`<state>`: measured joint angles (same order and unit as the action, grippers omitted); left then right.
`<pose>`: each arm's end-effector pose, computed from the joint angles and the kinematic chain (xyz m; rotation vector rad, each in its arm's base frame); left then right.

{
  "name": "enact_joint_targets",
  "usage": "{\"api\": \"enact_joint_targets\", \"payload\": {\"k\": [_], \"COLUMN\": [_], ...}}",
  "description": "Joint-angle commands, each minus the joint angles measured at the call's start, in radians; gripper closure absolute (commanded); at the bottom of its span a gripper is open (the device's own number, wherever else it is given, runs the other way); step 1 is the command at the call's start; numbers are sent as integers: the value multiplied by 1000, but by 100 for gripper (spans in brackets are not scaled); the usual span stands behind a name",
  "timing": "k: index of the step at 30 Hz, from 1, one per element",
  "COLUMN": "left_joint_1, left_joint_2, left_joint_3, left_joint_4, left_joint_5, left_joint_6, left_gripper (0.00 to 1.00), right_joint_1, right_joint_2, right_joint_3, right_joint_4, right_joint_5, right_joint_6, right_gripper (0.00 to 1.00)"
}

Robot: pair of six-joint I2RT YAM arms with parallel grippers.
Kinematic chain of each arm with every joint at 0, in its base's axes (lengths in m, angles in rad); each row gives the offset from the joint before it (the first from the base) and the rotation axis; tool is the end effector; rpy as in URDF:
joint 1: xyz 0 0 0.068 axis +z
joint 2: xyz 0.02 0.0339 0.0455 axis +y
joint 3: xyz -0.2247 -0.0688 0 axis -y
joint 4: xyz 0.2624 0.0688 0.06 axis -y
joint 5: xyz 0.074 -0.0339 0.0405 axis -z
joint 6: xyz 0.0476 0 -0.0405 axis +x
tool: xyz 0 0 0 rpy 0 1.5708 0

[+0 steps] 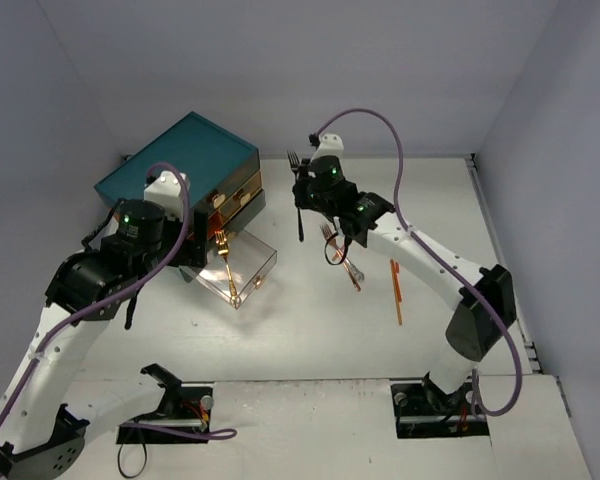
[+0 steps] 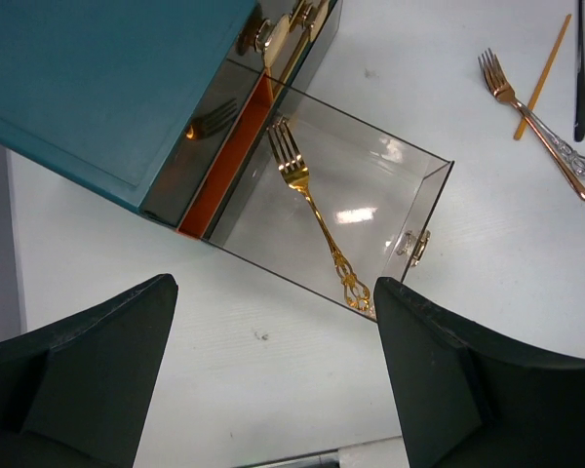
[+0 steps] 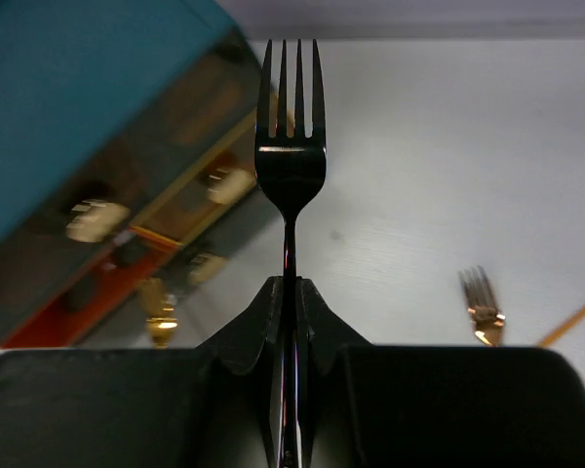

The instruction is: Sort the eating utensils into containers

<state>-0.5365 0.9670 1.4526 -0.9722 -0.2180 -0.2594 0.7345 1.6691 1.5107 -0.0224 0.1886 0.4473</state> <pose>0.1797 -0.0949 0.4177 0.1494 2.0504 -0.2719 0.3247 0.2812 0.3333 -0.1168 1.7968 0.6928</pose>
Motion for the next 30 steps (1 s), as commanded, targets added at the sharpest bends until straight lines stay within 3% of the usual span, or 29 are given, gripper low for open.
{"api": "enact_joint_targets", "payload": {"k": [1,10,21,26,30], "left_joint_1": [4,10,15,16,17], "left_joint_2": [41,70,44,6,-23], "left_joint_3": [96,94,81,48,38], "left_joint_4": [-3,-8,-6,-5,-17], "left_joint_5": [-14,-52,24,22,5], "left_joint_6": [-79,-154,-153,-146,-114], "left_gripper": [20,20,20,20,20], "right_joint_1": [83,200,293,326,354], "right_joint_2": [40,137,267,290,268], "right_joint_3": [73,163,190,183,174], "right_joint_4": [26,94,124,124,124], "right_joint_5": [-11,22,55,61,64], "right_joint_6": [91,135,137,106,54], "right_gripper": [100,100,100,87,70]}}
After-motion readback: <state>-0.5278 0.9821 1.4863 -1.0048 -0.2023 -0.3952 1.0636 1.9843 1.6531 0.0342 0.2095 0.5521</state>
